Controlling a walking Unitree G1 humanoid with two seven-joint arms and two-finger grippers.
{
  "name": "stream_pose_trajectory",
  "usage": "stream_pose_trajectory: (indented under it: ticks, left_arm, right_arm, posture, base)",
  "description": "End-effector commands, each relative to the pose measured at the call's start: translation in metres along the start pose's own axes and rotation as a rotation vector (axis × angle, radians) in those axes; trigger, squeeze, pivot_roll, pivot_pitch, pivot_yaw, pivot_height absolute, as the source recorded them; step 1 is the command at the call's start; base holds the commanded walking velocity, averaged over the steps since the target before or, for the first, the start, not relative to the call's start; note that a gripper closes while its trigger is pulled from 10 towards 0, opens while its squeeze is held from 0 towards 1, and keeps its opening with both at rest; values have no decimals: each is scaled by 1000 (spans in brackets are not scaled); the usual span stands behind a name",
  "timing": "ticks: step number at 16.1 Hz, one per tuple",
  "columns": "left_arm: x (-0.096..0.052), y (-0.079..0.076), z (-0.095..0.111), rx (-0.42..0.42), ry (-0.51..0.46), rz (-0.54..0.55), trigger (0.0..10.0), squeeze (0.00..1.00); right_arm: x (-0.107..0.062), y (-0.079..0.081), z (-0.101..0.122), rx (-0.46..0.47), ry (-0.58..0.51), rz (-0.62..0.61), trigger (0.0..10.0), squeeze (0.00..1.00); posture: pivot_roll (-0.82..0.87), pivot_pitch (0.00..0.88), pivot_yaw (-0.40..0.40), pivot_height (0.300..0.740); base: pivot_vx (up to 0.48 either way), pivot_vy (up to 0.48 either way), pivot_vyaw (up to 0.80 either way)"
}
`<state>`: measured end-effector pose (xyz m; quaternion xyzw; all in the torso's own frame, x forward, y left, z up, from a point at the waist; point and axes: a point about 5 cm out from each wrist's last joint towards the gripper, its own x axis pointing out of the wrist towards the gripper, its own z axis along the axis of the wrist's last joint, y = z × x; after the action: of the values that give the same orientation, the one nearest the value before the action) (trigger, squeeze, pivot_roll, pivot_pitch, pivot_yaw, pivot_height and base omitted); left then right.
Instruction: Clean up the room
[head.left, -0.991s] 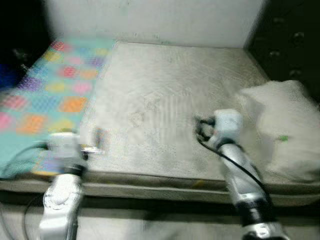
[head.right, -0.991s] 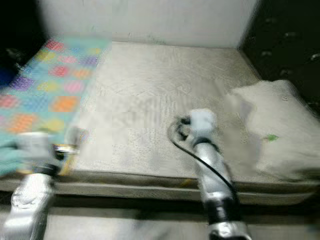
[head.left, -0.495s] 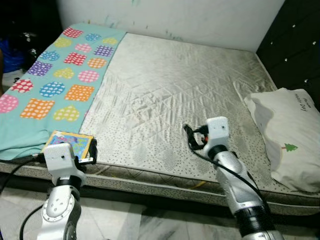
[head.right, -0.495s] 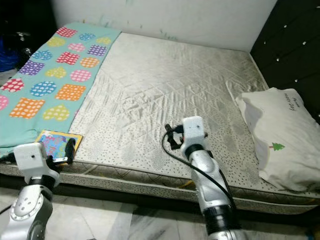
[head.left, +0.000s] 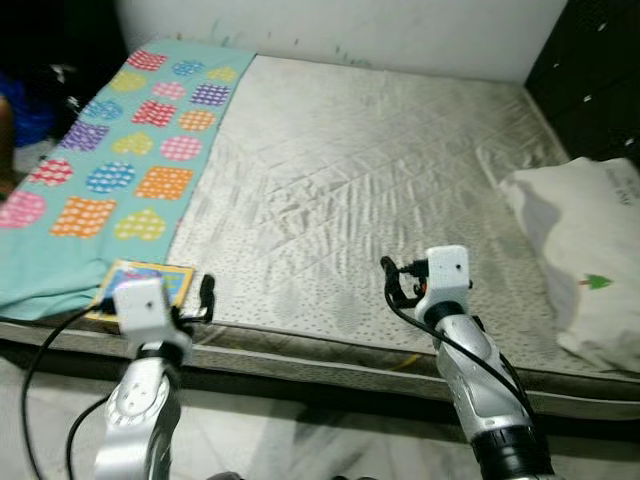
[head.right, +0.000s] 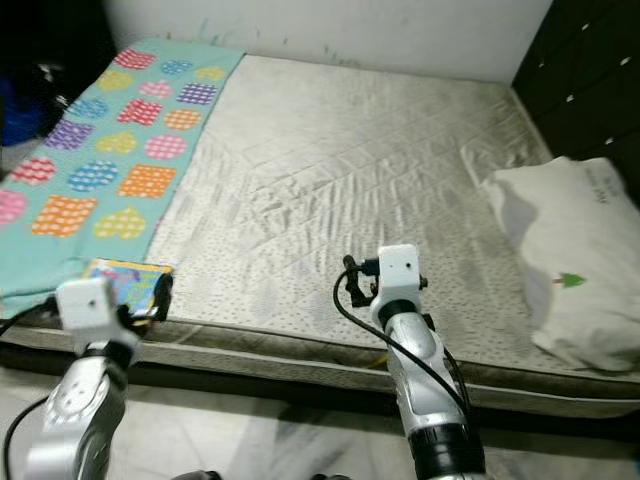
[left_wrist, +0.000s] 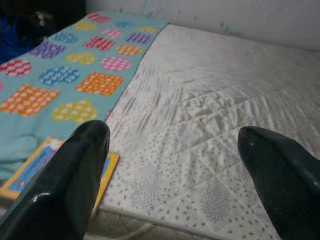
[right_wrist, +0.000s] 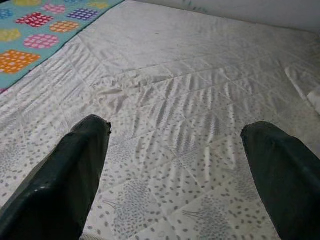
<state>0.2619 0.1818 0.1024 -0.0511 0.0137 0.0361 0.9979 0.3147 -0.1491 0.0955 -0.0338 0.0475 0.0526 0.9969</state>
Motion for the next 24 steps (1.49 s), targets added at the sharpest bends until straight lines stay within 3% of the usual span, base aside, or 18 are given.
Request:
stream_pose_trajectory:
  ticks: [1,6,9,11,17,24]
  left_arm:
    - [3,-3,-4,6,13,-26,10000,0]
    - [11,-6,-3,-21,-9,-20,10000,0]
    - [8,-6,-5,-20,-8,-17,10000,0]
    - [6,-6,-5,-18,-10,-15,10000,0]
    - [3,-6,-4,-21,0,-35,10000,0]
    - [4,-18,-2,-55,-11,-110,10000,0]
  right_arm:
    - [-4,-9,5,36,-22,-49,10000,0]
    - [-8,-17,6,42,-41,-70,10000,0]
    - [-3,-19,8,55,-32,-79,10000,0]
    - [0,-17,7,50,-28,-76,10000,0]
    - [3,-1,4,92,-27,-46,10000,0]
    - [6,-3,2,82,-24,-60,10000,0]
  posture:
    - [-45,117,-20,740]
    - [-58,119,-52,740]
    - [-47,128,-65,740]
    - [-29,128,-76,740]
    - [3,123,-76,740]
    - [2,119,-70,740]
  base:
    - [0,0,0]
    - [0,0,0]
    - [0,0,-800]
    - [0,0,-800]
    - [0,0,0]
    - [0,0,0]
